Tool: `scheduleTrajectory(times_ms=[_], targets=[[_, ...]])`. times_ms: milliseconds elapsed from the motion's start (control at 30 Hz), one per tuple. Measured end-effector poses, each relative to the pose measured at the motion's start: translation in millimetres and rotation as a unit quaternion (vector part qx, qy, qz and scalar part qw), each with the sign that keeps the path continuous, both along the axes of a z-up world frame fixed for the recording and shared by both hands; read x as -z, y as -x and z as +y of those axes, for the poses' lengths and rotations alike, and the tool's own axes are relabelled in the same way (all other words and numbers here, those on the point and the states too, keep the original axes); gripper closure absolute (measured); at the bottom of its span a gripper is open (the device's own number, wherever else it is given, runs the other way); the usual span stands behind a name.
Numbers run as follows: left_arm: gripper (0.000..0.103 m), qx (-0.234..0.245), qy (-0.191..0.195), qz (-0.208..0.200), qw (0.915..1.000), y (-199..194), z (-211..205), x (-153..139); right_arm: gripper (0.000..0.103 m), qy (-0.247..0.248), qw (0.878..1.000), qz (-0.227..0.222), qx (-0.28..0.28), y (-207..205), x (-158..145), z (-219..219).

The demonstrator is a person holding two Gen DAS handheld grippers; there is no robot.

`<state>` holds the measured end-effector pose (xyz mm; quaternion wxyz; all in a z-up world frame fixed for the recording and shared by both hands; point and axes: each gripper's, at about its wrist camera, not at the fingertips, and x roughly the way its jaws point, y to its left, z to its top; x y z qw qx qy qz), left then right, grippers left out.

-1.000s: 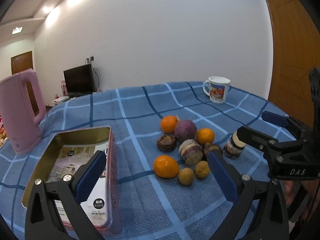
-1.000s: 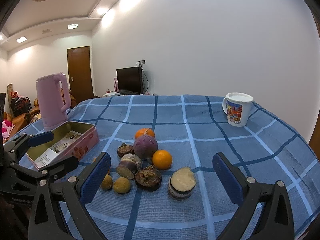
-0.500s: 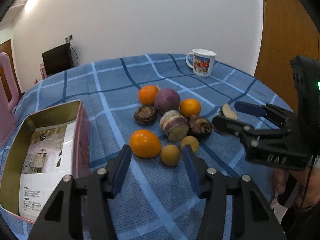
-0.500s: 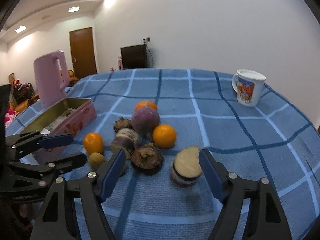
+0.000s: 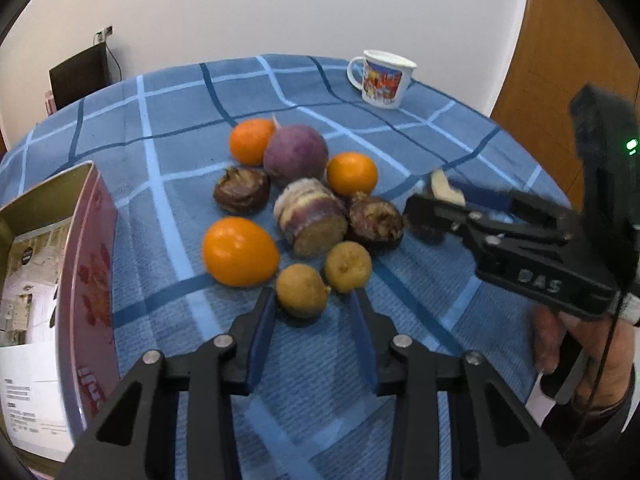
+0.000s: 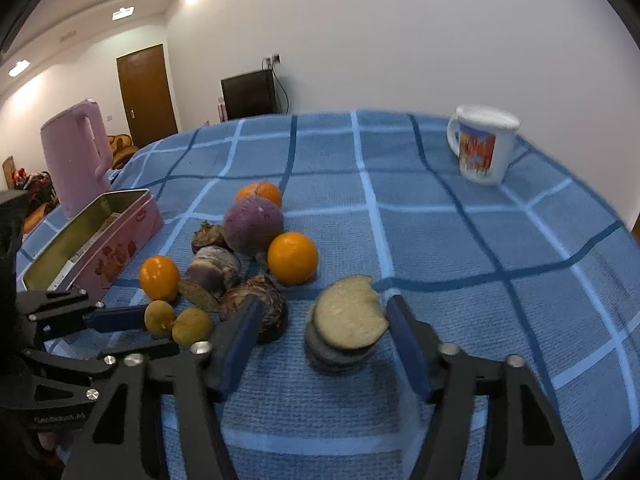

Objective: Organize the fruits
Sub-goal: 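Close the left tool on a small brown round fruit while the right tool grasps the cut taro piece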

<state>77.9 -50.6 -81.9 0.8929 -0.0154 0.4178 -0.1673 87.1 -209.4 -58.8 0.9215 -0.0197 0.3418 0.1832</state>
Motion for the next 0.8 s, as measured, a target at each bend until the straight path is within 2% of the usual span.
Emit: scheduleTrajectory(times_ms=[33,67,200,367,800], targets=[[0.071,-0.003,0.004,0.003,1.0000,-1.4,1.1,0.1,0.056,-0.010,1.000,0.014,-0.002,-4.5,2.6,-2.8],[0.075,-0.005,0.008,0.004,0.9999,-2.3,2.4,0.4,0.057,-0.014,1.000,0.018,-0.001,-5.7,3.2,-4.3],[0.075,-0.012,0.028,0.005,0.9995,-1.5,9.6,0.9,0.063,-0.016,1.000,0.012,-0.002,-4.0,2.8,-5.0],[0.075,-0.005,0.038,-0.008,0.9992,3.1,9.7,-0.1,0.063,-0.019,1.000,-0.005,-0.008,2.1,0.0,-4.3],[0.075,-0.013,0.048,-0.069,0.9964,21.3,17.2,-15.6,0.063,-0.037,0.998,-0.045,-0.023,14.7,-6.9,-6.5]])
